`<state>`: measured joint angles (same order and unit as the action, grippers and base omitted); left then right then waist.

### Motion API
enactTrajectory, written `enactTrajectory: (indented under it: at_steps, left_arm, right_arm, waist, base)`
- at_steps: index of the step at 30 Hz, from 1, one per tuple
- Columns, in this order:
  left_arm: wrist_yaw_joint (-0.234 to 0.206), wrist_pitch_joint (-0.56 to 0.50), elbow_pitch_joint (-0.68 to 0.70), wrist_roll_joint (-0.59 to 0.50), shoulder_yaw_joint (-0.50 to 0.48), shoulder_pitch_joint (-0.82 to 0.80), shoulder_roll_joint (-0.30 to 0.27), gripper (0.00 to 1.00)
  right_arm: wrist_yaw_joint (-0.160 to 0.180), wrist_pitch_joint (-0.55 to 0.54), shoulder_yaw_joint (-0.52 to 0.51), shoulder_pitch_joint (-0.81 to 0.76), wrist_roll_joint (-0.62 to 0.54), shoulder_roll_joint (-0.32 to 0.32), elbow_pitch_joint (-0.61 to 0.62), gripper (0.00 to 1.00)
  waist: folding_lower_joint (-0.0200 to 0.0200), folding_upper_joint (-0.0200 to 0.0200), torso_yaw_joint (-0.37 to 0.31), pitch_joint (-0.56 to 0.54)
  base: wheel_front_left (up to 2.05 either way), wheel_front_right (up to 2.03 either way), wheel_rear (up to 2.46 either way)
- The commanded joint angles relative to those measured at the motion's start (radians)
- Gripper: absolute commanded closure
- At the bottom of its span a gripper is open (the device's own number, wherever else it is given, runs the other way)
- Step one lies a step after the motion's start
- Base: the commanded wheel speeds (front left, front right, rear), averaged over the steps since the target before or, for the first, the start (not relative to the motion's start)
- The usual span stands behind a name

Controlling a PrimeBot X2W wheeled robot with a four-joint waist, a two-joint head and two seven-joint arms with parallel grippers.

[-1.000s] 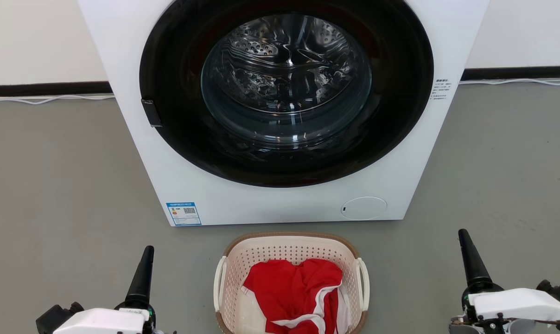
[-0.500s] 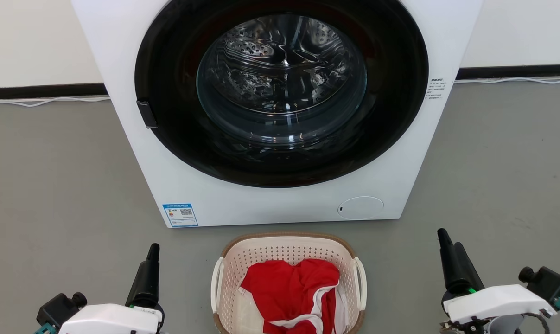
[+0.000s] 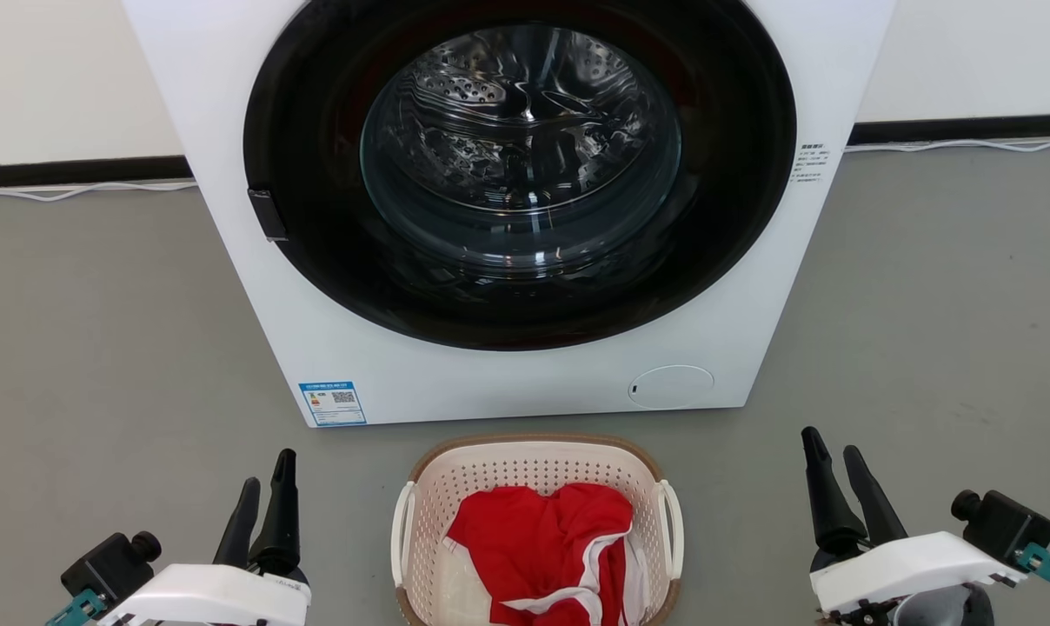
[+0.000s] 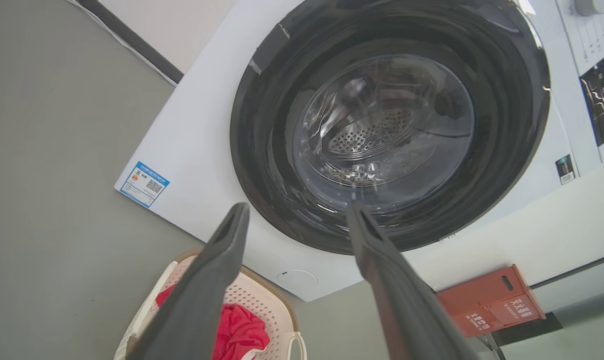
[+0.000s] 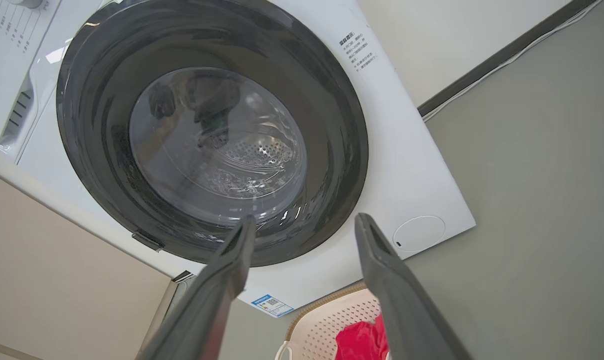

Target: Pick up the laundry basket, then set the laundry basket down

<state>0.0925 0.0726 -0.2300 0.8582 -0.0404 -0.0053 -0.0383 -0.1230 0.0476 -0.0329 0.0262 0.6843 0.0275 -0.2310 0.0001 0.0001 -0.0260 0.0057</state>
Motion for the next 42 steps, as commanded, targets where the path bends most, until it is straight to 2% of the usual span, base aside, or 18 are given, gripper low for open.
enactTrajectory:
  at_steps: [1, 16, 42]
  left_arm:
    - [-0.002, 0.017, 0.034, -0.044, -0.021, -0.016, -0.011, 0.0]
    - [0.004, 0.059, 0.046, -0.225, -0.031, -0.007, -0.01, 0.0]
    - [0.0, 0.136, 0.07, -0.554, -0.034, 0.01, -0.011, 0.0]
  right_arm:
    - [-0.004, 0.022, 0.018, 0.053, -0.048, 0.014, 0.025, 0.0]
    - [-0.005, 0.068, 0.033, 0.061, -0.212, 0.013, 0.003, 0.0]
    - [-0.007, 0.154, 0.044, 0.064, -0.567, 0.016, 0.003, 0.0]
  waist:
    - [0.0, -0.0001, -0.001, 0.001]
    - [0.0, -0.0001, -0.003, 0.001]
    - [0.0, -0.0001, -0.018, 0.011]
  base:
    - [0.0, 0.0, 0.0]
    - [0.0, 0.0, 0.0]
    - [0.0, 0.0, 0.0]
